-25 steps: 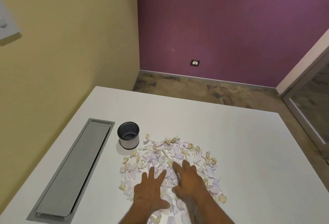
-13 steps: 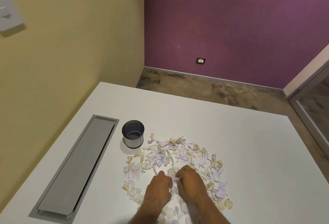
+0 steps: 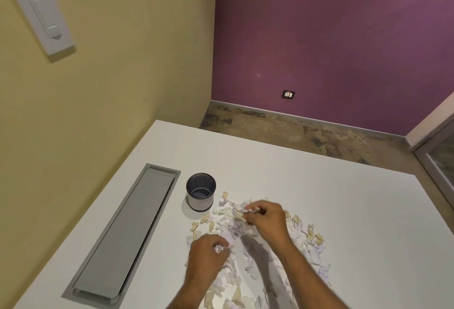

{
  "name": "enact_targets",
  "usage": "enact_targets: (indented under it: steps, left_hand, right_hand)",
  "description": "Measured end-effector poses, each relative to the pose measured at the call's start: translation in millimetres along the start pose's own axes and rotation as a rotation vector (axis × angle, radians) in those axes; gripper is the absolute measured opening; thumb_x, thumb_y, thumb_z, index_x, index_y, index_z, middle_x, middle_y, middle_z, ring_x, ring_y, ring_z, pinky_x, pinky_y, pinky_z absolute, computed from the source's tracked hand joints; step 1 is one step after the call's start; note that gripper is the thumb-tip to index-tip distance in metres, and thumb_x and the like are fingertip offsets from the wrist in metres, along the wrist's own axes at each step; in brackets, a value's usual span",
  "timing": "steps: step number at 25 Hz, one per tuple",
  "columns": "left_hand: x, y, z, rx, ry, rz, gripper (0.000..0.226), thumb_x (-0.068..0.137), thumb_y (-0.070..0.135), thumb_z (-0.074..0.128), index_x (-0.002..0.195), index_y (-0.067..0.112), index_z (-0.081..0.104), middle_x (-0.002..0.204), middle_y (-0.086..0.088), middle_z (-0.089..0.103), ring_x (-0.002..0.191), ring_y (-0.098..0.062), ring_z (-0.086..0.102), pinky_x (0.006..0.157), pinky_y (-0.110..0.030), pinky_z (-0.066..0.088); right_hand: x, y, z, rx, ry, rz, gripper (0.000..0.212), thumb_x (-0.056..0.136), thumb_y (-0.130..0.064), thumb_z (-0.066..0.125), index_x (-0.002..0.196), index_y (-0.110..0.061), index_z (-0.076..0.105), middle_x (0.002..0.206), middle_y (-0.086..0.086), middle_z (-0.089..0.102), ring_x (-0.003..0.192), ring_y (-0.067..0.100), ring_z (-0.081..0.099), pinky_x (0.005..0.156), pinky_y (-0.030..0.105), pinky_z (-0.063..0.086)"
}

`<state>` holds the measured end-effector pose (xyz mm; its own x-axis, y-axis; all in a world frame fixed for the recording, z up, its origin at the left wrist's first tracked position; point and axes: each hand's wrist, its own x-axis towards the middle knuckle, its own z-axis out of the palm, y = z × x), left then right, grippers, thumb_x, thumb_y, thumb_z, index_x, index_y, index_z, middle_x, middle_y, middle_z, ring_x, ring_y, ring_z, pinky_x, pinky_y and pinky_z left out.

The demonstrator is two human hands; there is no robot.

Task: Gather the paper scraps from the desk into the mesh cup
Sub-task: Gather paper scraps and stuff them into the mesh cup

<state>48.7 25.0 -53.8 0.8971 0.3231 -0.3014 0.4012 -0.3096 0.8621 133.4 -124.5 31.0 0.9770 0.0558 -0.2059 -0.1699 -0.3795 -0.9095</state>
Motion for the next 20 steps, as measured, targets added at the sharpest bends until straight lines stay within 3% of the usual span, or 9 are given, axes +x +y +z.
enact_targets:
  steps: [2, 5, 7, 9, 12, 18, 20]
  left_hand:
    - [10, 15, -19, -0.154, 0.057, -0.016, 0.021, 0.072, 0.011, 0.083, 0.077, 0.030, 0.076, 0.087, 0.006, 0.072, 0.072, -0.014, 0.072, 0.061, -0.037, 0.063]
    - [34, 50, -56, -0.303, 0.202, -0.007, 0.023, 0.075, 0.008, 0.081, 0.077, 0.030, 0.076, 0.092, 0.002, 0.071, 0.067, -0.018, 0.073, 0.052, -0.037, 0.062]
    - [54, 73, -82, -0.198, 0.325, 0.070, 0.023, 0.075, 0.011, 0.082, 0.075, 0.033, 0.075, 0.083, 0.006, 0.071, 0.056, -0.014, 0.070, 0.043, -0.024, 0.055]
    - [73, 90, -100, -0.033, 0.371, 0.101, 0.016, 0.074, 0.012, 0.082, 0.078, 0.027, 0.077, 0.075, 0.007, 0.071, 0.056, -0.011, 0.066, 0.048, -0.021, 0.050]
    - [96, 99, -108, 0.156, 0.315, 0.041, 0.011, 0.074, 0.010, 0.078, 0.081, 0.019, 0.077, 0.077, 0.000, 0.072, 0.070, -0.017, 0.066, 0.065, -0.022, 0.050]
    - [119, 99, -96, 0.304, 0.149, -0.020, 0.018, 0.068, 0.012, 0.084, 0.082, 0.019, 0.075, 0.084, -0.002, 0.073, 0.072, -0.016, 0.067, 0.065, -0.025, 0.056]
    - [123, 98, -92, 0.316, 0.138, -0.025, 0.027, 0.065, 0.011, 0.083, 0.089, 0.020, 0.075, 0.092, -0.003, 0.072, 0.080, -0.018, 0.068, 0.072, -0.028, 0.058]
  right_hand:
    - [18, -30, 18, -0.018, -0.021, -0.050, 0.023, 0.071, 0.001, 0.079, 0.074, -0.022, 0.077, 0.070, 0.000, 0.074, 0.062, 0.016, 0.073, 0.058, 0.028, 0.060]
    - [45, -63, 42, -0.093, -0.029, -0.121, 0.022, 0.071, 0.001, 0.076, 0.073, -0.021, 0.078, 0.068, -0.003, 0.072, 0.064, 0.019, 0.072, 0.062, 0.033, 0.063]
    - [61, -74, 55, -0.195, -0.029, -0.178, 0.021, 0.071, 0.000, 0.073, 0.075, -0.020, 0.078, 0.067, -0.008, 0.071, 0.065, 0.016, 0.070, 0.062, 0.031, 0.061]
    - [72, -76, 68, -0.325, -0.053, -0.211, 0.022, 0.071, 0.001, 0.070, 0.078, -0.018, 0.078, 0.073, -0.003, 0.074, 0.069, 0.015, 0.068, 0.063, 0.027, 0.057]
    - [83, -71, 86, -0.467, -0.098, -0.188, 0.026, 0.073, 0.002, 0.065, 0.078, -0.020, 0.077, 0.081, 0.002, 0.075, 0.071, 0.016, 0.064, 0.061, 0.022, 0.049]
    - [92, -58, 99, -0.541, -0.200, -0.205, 0.026, 0.074, 0.000, 0.067, 0.092, -0.017, 0.073, 0.095, 0.005, 0.074, 0.083, 0.021, 0.066, 0.070, 0.026, 0.053]
    - [92, -56, 98, -0.553, -0.227, -0.221, 0.028, 0.073, 0.000, 0.067, 0.095, -0.017, 0.071, 0.096, 0.005, 0.073, 0.087, 0.023, 0.067, 0.076, 0.030, 0.057]
